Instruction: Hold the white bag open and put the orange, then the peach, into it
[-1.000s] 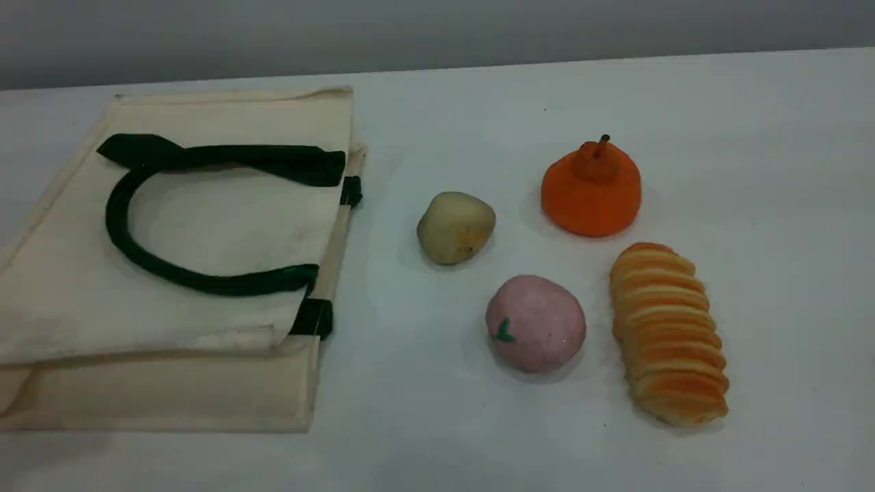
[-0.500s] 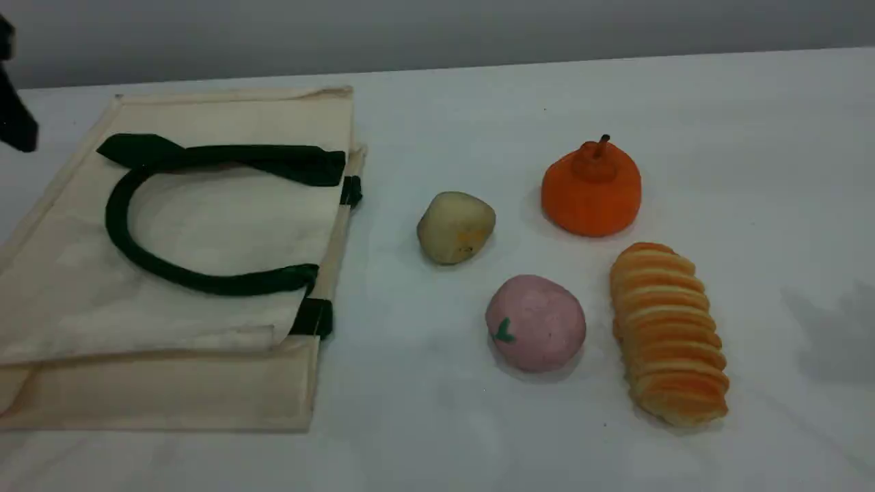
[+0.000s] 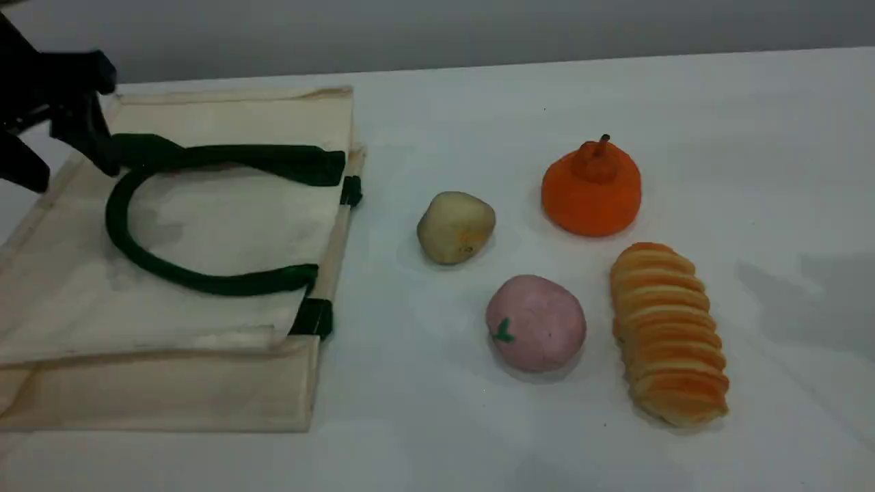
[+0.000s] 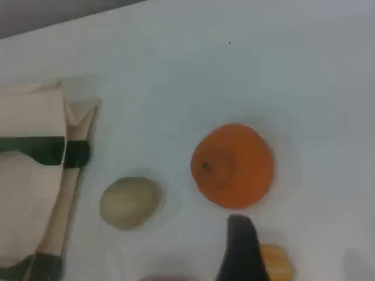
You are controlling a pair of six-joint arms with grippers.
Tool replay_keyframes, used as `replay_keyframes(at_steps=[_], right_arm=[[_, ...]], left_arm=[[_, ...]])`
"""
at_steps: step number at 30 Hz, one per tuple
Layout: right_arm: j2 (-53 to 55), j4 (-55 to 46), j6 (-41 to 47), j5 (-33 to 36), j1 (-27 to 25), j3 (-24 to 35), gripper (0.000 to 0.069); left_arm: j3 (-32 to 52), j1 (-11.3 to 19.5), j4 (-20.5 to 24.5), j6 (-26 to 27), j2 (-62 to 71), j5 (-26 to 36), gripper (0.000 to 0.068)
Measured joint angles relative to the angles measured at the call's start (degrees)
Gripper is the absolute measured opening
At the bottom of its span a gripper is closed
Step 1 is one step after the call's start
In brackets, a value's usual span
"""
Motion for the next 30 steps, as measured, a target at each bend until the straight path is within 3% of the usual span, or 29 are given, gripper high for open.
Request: replay_keyframes(at_steps=[8, 22, 27, 30], right_arm=[[0.1, -0.1, -0.1, 0.1, 0.0, 0.0, 0.0459], [0.0, -0.2, 0.0, 0.6, 0.0, 0.0, 0.0459], [0.0, -0.2, -0.1, 0.6, 0.0, 0.0, 0.0459], [0.2, 0.0, -0.5, 0.4, 0.0, 0.0, 0.0459]], left_arm=[[-3.4, -1.3, -1.9, 3.0, 6.6, 0.3, 0.0494], [-4.0, -2.5, -2.9, 3.1, 12.0, 0.2, 0.0484], [-4.0, -2.5, -2.8, 3.1, 12.0, 0.4, 0.0382], [-4.0, -2.5, -2.7, 3.1, 12.0, 0.7, 0.0242]])
